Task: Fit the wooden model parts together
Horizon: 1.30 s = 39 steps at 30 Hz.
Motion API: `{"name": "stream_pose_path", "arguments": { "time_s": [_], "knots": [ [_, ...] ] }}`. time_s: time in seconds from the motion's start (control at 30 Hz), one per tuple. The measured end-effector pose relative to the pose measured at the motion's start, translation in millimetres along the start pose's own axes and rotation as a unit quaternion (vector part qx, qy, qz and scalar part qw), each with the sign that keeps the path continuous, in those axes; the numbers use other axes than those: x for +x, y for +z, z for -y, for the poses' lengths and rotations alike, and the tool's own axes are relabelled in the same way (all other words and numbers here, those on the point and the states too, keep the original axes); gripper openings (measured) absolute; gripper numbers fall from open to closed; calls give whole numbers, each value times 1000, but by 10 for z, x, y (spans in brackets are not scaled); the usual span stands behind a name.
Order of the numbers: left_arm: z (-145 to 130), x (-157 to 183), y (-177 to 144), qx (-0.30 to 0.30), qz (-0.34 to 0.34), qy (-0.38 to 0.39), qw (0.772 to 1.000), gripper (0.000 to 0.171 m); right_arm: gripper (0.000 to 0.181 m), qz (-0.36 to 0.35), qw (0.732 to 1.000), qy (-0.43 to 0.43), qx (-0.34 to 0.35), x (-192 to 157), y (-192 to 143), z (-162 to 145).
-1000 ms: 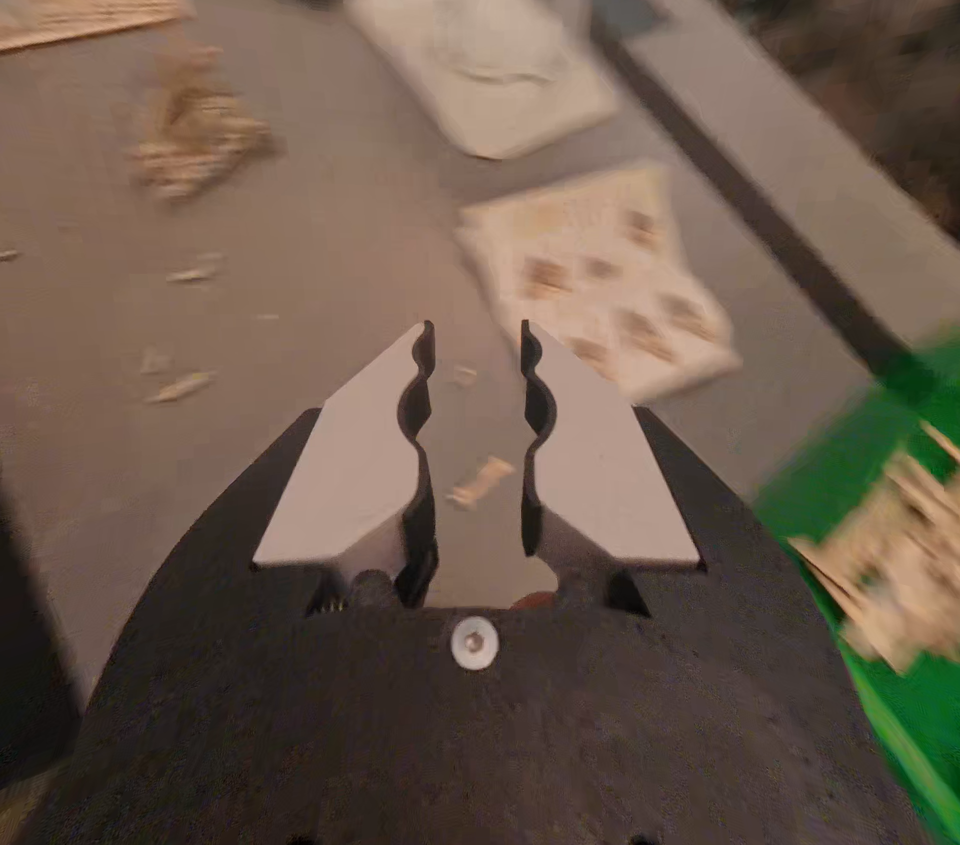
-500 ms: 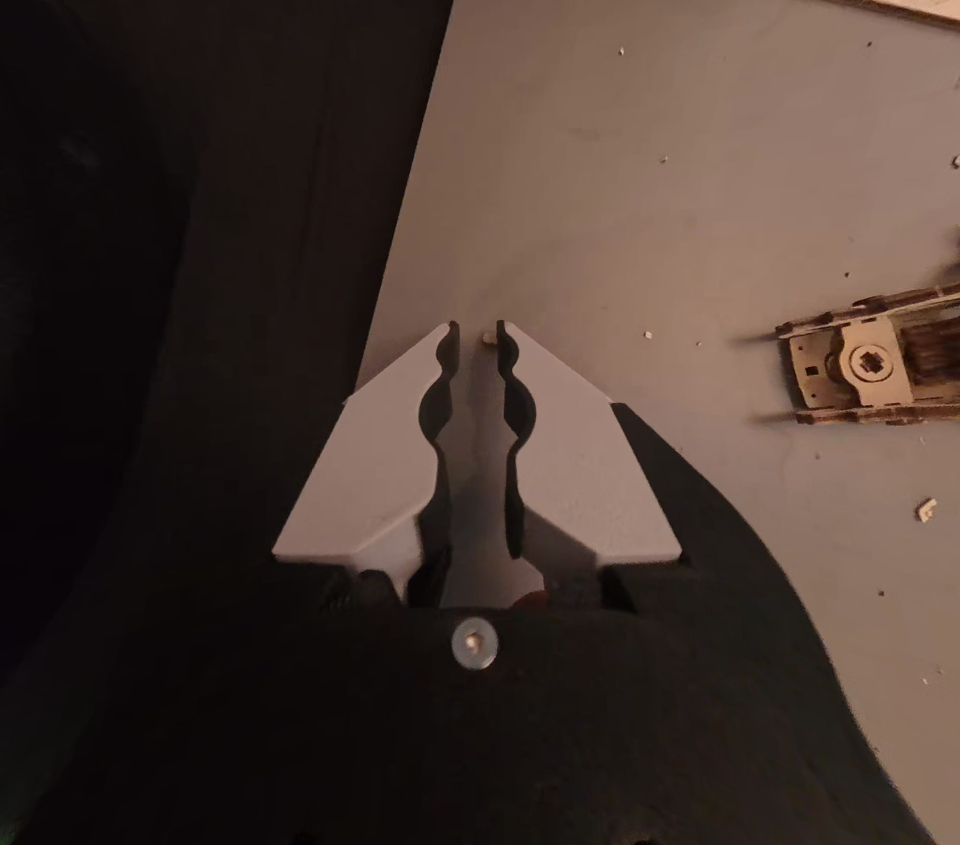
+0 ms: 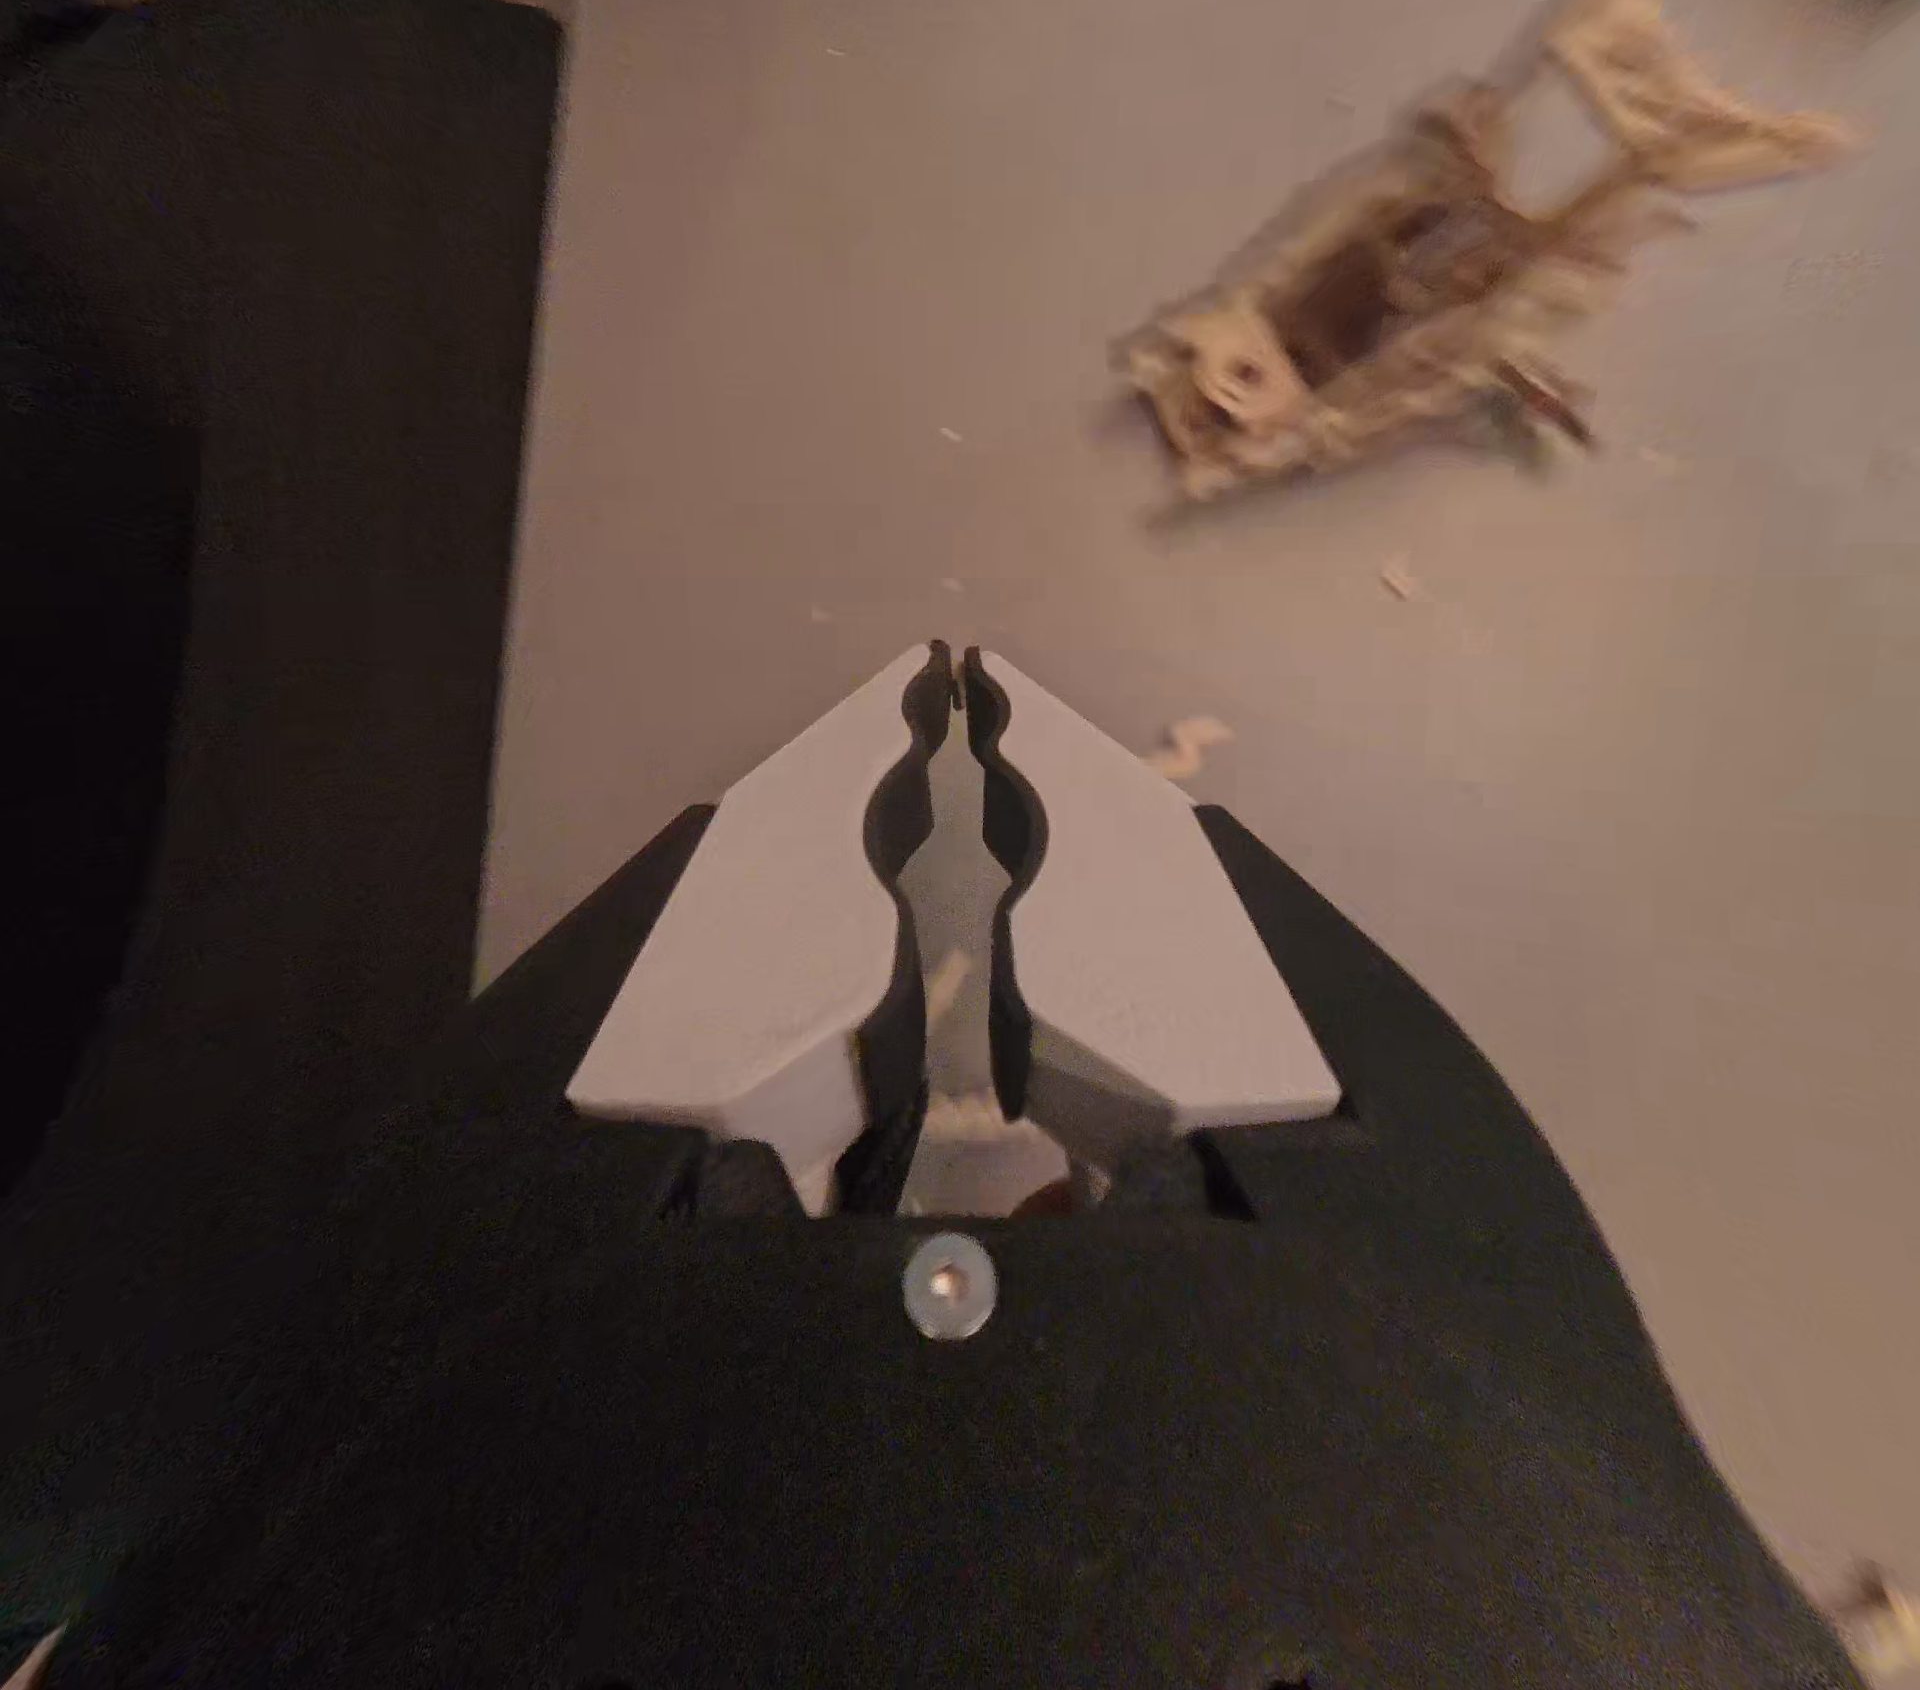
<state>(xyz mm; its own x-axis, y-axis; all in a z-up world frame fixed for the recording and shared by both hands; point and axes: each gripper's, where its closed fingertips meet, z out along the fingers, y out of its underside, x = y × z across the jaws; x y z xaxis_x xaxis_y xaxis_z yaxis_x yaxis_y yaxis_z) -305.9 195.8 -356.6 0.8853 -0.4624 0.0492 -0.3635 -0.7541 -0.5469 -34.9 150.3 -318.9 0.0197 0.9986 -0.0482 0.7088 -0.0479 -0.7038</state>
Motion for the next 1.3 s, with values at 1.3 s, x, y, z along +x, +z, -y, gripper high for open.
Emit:
{"name": "stream_pose_path", "arguments": {
  "time_s": [1.3],
  "knots": [
    [14, 10, 12, 0, -1, 3, 1000, 82, 0, 6, 993, -28, -111, 401, 6, -475]
  ]
}}
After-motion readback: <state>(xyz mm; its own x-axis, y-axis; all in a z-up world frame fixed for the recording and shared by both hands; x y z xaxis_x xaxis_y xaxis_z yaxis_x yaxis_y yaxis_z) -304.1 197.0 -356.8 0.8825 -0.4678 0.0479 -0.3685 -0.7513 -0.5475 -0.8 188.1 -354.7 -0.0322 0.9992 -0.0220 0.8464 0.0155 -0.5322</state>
